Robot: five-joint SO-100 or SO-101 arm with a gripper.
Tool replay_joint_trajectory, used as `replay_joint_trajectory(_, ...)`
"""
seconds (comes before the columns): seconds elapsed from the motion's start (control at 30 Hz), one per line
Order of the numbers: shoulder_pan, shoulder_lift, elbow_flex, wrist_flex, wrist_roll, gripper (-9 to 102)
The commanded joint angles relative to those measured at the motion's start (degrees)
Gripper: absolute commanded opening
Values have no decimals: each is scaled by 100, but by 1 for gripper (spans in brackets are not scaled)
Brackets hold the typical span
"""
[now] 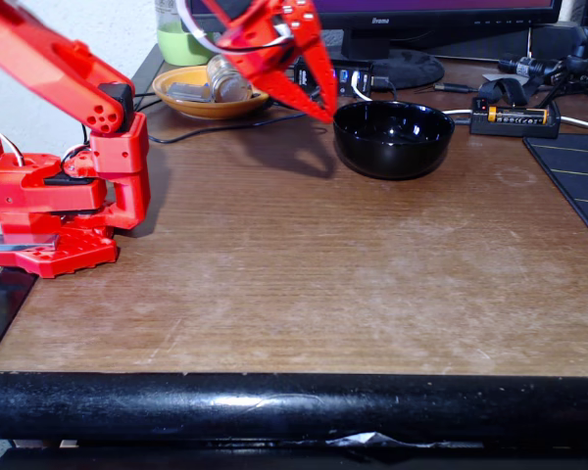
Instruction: Ramasse la gomme et mets-la dans le bol.
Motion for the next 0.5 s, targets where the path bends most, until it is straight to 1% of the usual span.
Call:
replay_joint_trajectory(0.0,62,1037,378,-88,44,-6)
replay_joint_trajectory(0.13,-79,1547,888,211,334,-6)
replay_joint_trajectory(0.27,-404,2470,1310,976,589,-5)
replay_joint_trajectory(0.47,-316,3419,1819,1187,422,-6)
